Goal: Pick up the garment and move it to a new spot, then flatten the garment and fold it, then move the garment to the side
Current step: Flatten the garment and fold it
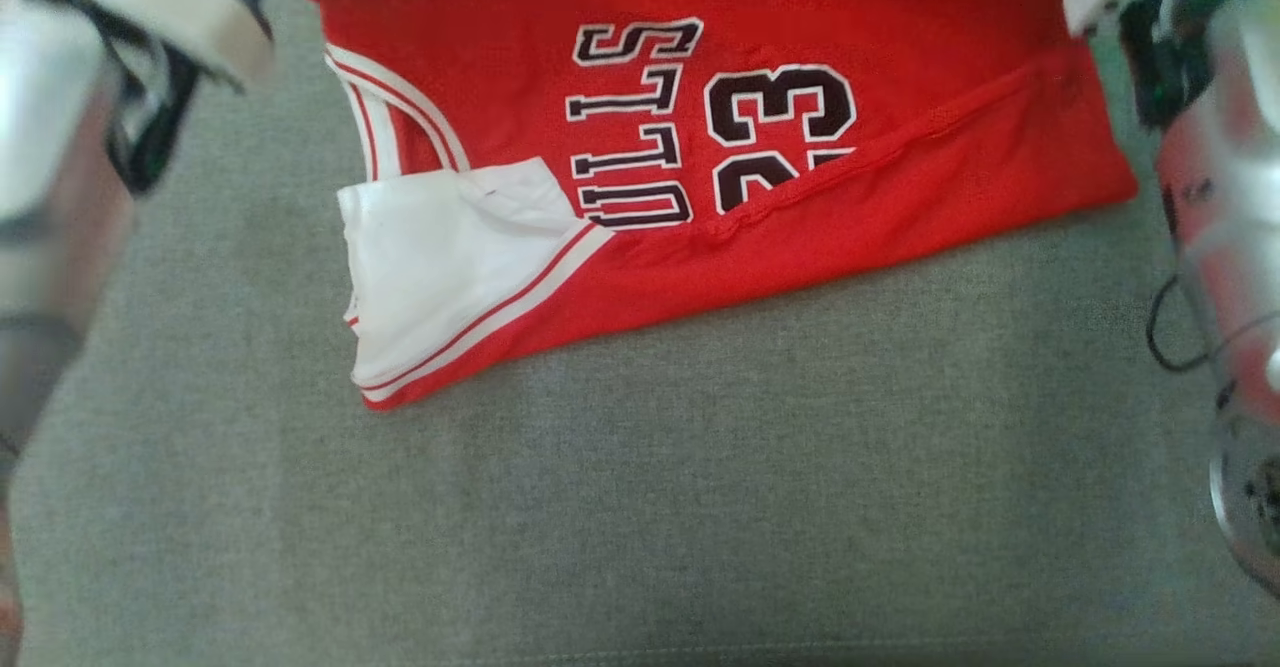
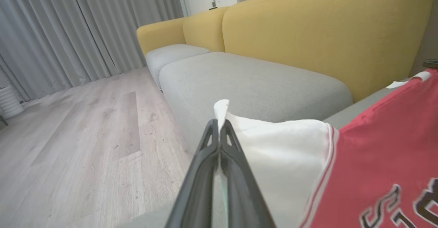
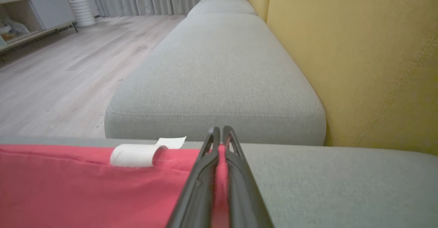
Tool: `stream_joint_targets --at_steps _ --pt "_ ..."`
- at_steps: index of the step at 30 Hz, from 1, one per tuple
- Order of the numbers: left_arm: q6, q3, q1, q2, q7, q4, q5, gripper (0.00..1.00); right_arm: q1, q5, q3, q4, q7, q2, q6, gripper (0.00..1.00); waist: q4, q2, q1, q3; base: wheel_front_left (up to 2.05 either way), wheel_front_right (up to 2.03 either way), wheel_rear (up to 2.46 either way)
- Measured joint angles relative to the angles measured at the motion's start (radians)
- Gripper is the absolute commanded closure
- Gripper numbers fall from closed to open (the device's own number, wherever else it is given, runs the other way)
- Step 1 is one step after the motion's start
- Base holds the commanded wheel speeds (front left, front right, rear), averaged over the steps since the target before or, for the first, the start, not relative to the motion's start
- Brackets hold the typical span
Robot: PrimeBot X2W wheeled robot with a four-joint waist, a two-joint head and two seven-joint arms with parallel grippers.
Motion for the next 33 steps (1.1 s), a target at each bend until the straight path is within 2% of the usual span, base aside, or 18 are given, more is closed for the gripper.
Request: stream_joint_targets --at_steps 4,9,15,20,23,32,33 --pt "-0.003 0.002 0.119 0.018 0.000 -0.050 0.006 1.00 0.065 0.054 0.064 0.028 0.028 -0.013 0.000 1.00 0.009 0.0000 -0.0001 -0.042 0.00 0.00 0.00" --pt "-0.003 -0.031 0.278 0.078 0.005 -0.132 -0.020 1.00 0.151 0.141 0.147 0.037 0.078 -0.043 0.000 1.00 0.021 0.0000 -0.0003 -0.099 0.00 0.00 0.00" --pt "-0.003 -0.106 0.419 0.154 0.123 -0.291 -0.054 1.00 0.259 0.247 0.265 0.013 0.190 -0.097 0.000 1.00 0.034 0.0001 -0.0003 -0.149 0.00 0.00 0.00" --pt "0.011 -0.144 0.484 0.199 0.206 -0.388 -0.063 1.00 0.324 0.351 0.351 -0.054 0.293 -0.133 0.000 1.00 0.041 0.0001 -0.0002 -0.166 0.00 0.00 0.00" --pt "0.020 -0.175 0.519 0.230 0.268 -0.442 -0.077 1.00 0.357 0.414 0.431 -0.116 0.393 -0.169 0.000 1.00 0.038 0.0001 -0.0002 -0.171 0.00 0.00 0.00" --pt "0.061 -0.197 0.561 0.241 0.310 -0.514 -0.098 1.00 0.403 0.588 0.588 -0.300 0.569 -0.289 0.000 1.00 0.029 0.0000 0.0000 -0.186 0.00 0.00 0.00" --pt "0.063 -0.198 0.562 0.241 0.310 -0.513 -0.098 1.00 0.411 0.607 0.591 -0.309 0.576 -0.289 0.000 0.82 0.028 0.0000 0.0001 -0.189 0.00 0.00 0.00"
